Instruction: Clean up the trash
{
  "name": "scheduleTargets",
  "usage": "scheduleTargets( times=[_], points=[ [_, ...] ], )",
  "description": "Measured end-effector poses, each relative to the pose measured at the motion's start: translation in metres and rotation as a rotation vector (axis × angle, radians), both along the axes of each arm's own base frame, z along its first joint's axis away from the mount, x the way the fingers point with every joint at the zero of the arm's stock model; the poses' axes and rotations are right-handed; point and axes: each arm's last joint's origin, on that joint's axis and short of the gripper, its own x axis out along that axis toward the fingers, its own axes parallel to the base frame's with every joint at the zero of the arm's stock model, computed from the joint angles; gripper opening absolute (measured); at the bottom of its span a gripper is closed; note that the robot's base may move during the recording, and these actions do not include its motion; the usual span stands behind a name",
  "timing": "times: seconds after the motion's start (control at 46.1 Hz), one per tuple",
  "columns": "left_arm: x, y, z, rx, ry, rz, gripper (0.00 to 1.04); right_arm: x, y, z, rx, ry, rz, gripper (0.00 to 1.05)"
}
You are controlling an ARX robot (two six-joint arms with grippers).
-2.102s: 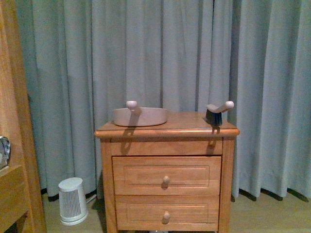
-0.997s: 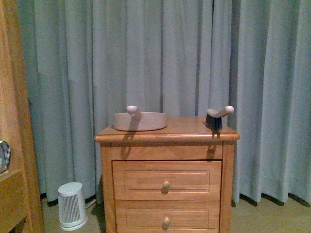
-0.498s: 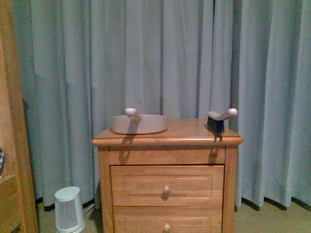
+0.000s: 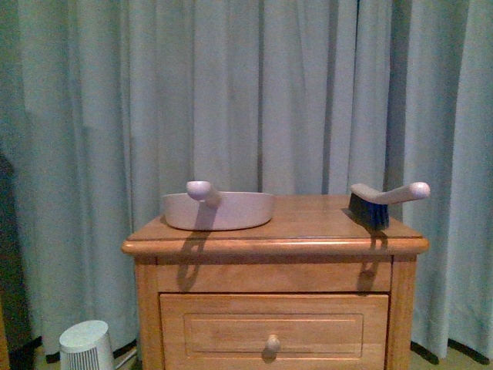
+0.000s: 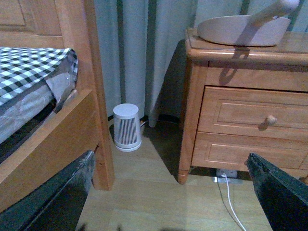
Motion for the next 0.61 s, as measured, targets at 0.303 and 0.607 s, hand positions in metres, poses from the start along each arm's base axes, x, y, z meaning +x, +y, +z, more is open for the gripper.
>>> scheduleTargets(
  times=[0.303,0.607],
  points=[
    [0.0,0.0,0.0,0.0,0.0,0.0,0.97,0.0,0.0,0.0,0.0,0.0,0.0,0.97],
    [0.0,0.0,0.0,0.0,0.0,-0.001,0.97,0.0,0.0,0.0,0.0,0.0,0.0,0.97]
  ],
)
